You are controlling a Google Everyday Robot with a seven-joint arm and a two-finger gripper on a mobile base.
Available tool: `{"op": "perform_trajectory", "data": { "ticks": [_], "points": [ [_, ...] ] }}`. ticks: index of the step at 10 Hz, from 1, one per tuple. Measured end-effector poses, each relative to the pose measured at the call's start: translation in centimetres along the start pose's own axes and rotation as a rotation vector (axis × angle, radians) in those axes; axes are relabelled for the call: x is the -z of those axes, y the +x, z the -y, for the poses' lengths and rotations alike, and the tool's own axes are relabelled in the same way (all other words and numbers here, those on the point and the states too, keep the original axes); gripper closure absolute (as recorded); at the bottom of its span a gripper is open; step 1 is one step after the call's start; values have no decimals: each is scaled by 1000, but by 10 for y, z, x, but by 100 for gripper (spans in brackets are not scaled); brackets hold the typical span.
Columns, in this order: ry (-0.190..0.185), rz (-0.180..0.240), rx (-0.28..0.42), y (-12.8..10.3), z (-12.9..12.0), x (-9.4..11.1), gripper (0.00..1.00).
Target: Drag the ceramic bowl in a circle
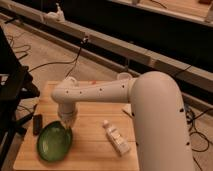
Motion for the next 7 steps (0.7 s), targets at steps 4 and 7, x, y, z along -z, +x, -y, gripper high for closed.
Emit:
{"op": "perform_trajectory", "data": {
  "ticks": [4, 7],
  "points": [
    [-3, -71, -200, 70, 57, -13, 100],
    [115, -20, -257, 44, 127, 27, 100]
  ]
}}
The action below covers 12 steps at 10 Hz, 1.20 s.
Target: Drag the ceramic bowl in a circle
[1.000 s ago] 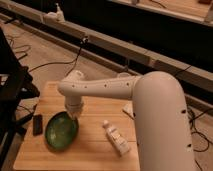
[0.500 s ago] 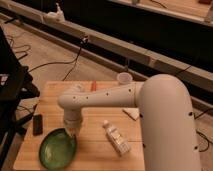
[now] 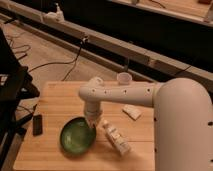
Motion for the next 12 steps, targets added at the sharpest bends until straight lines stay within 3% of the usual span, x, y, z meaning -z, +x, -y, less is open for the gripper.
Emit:
{"op": "perform_trajectory", "data": {
  "ticks": [2, 4, 5, 7, 9, 10, 12],
  "points": [
    [33, 42, 35, -36, -2, 15, 100],
    [23, 74, 120, -65, -39, 19, 100],
    [1, 77, 170, -68, -62, 15, 100],
    [-71, 56, 248, -53, -106, 1, 100],
    [-134, 7, 262, -16, -124, -18, 100],
    [-146, -18, 224, 4, -114, -27, 100],
    [-119, -38, 128, 24, -71, -30, 100]
  ]
}}
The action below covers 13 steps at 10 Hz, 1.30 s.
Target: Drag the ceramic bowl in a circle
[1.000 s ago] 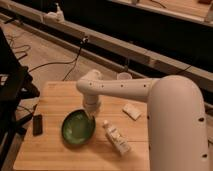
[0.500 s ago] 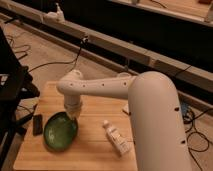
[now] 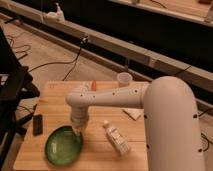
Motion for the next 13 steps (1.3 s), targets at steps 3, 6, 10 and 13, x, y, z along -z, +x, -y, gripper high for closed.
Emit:
{"op": "perform_trajectory", "data": {
  "ticks": [3, 6, 10, 13],
  "points": [
    [84, 28, -136, -3, 76, 24, 100],
    [108, 70, -27, -65, 47, 34, 100],
    [46, 63, 183, -93, -41, 15, 100],
    [-73, 8, 166, -45, -66, -10, 100]
  ]
}}
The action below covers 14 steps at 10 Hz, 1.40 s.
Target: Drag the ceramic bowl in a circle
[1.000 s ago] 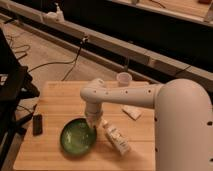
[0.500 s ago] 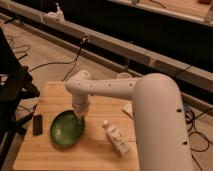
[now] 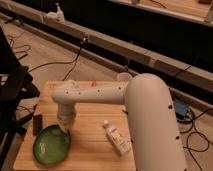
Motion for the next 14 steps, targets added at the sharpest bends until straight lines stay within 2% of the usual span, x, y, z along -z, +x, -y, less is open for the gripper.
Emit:
{"op": "perform_trajectory", "data": {
  "ticks": [1, 2, 4, 5, 6, 8, 9, 10, 12, 13, 14],
  "points": [
    [-12, -8, -40, 16, 9, -3, 100],
    [-9, -12, -77, 28, 21, -2, 100],
    [27, -9, -161, 49, 63, 10, 100],
    [60, 8, -176, 45, 80, 22, 100],
    [83, 27, -161, 31, 87, 31, 100],
    [88, 62, -87, -3, 74, 42, 100],
    [74, 74, -14, -24, 50, 43, 100],
    [51, 78, 54, -34, 25, 40, 100],
    [11, 59, 119, -28, -6, 29, 100],
    [-7, 32, 107, -8, -11, 19, 100],
    [-8, 21, 86, 2, -7, 16, 100]
  ]
}}
